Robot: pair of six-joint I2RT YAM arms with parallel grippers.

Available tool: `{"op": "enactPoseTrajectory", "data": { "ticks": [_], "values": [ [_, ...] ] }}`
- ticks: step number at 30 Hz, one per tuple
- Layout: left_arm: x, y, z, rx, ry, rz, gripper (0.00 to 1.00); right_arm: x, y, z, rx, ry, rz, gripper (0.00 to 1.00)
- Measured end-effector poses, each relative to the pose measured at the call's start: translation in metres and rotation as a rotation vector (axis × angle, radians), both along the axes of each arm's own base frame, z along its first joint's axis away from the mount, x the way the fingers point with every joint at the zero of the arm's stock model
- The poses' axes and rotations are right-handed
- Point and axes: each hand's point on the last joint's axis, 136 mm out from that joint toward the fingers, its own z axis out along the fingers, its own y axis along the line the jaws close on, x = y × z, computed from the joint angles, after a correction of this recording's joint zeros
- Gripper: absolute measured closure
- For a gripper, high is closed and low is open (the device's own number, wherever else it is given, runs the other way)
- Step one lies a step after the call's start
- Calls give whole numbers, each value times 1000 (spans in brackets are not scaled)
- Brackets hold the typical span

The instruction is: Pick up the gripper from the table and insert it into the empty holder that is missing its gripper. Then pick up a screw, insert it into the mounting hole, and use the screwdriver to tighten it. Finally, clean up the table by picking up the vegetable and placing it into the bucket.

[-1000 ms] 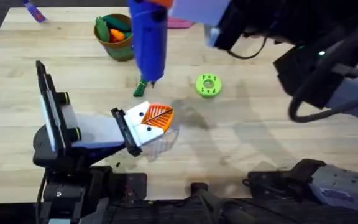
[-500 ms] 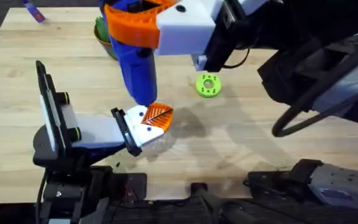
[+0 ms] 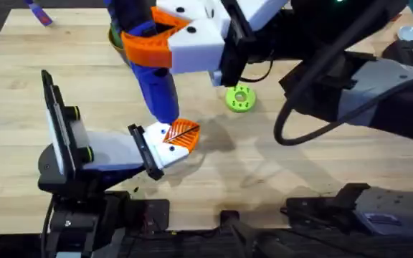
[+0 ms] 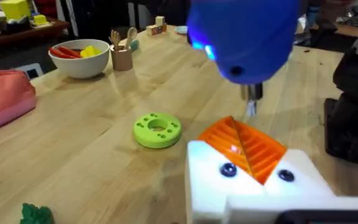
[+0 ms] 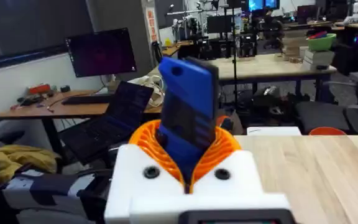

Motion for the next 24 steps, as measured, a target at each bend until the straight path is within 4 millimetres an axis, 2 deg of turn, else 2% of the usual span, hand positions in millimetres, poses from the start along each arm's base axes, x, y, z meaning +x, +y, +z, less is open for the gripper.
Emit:
{"op": "enactPoseTrajectory", "data": {
  "ticks": [19, 24],
  "values": [
    [0, 0, 0, 0, 0, 0, 994, -10, 5, 0, 12, -80, 15, 978],
    [0, 0, 0, 0, 0, 0, 994, -19, 9, 0, 17, -107, 32, 978]
  ]
}}
